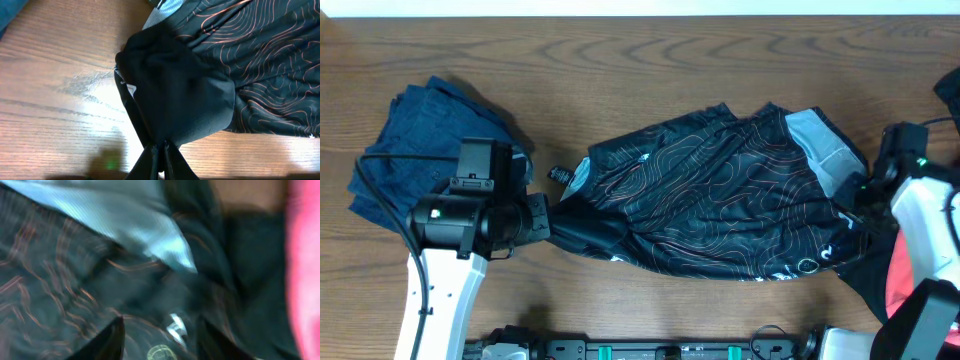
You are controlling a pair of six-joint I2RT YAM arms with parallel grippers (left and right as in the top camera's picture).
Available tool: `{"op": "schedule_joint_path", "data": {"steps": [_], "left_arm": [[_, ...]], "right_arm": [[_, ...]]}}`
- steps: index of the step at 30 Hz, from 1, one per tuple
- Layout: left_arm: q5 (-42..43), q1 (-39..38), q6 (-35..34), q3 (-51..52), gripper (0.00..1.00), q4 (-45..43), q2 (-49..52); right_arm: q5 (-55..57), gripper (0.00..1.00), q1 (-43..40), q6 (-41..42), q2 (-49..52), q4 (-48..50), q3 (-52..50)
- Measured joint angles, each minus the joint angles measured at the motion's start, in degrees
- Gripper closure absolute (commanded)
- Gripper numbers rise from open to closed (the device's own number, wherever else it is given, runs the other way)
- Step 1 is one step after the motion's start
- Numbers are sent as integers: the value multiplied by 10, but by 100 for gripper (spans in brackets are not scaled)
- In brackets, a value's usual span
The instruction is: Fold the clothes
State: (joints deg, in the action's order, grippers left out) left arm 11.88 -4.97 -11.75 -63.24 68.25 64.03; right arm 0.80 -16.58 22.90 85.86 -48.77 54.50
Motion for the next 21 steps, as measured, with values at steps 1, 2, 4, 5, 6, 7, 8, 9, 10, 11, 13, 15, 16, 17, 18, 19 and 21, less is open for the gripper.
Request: {"op": "schedule_joint_path", "data": {"steps": [1,2,4,5,6,7,8,9,10,11,13,15,16,17,18,19,21], "left_arm": [[0,0,0,0,93,0,1],[0,0,0,0,93,0,1],[0,0,0,0,93,0,1],[0,0,0,0,93,-1,1],[0,0,0,0,93,-1,1],[0,0,0,0,92,0,1],[0,0,0,0,93,-1,2],[0,0,0,0,93,-1,2],[0,0,0,0,93,-1,2],[0,0,0,0,93,-1,2],[0,0,0,0,93,-1,2],[0,0,0,0,93,-1,2],[0,0,0,0,93,-1,2],[0,0,0,0,93,-1,2],[0,0,0,0,93,-1,2],[0,0,0,0,93,-1,2],[0,0,0,0,93,-1,2]], "right_arm": [[-12,54,3,0,0,29,-14],[-19,53,6,0,0,53,-26],[-31,53,12,-1,0,89,-47],[-34,53,15,-1,1,106,-57],[-35,53,15,-1,3,120,-64],[-36,53,15,-1,6,131,-69],[-35,53,15,-1,11,138,-73],[-34,53,15,-1,15,140,-74],[-31,53,15,-1,19,141,-75],[-29,52,15,-1,21,142,-76],[-22,52,15,-1,23,143,-77],[-18,52,15,-1,23,144,-77],[-16,52,15,-1,23,145,-77],[-14,52,15,-1,23,145,-77],[-12,52,15,-2,23,146,-77],[-12,52,15,-2,23,148,-78],[-11,52,15,-2,26,150,-78]]}}
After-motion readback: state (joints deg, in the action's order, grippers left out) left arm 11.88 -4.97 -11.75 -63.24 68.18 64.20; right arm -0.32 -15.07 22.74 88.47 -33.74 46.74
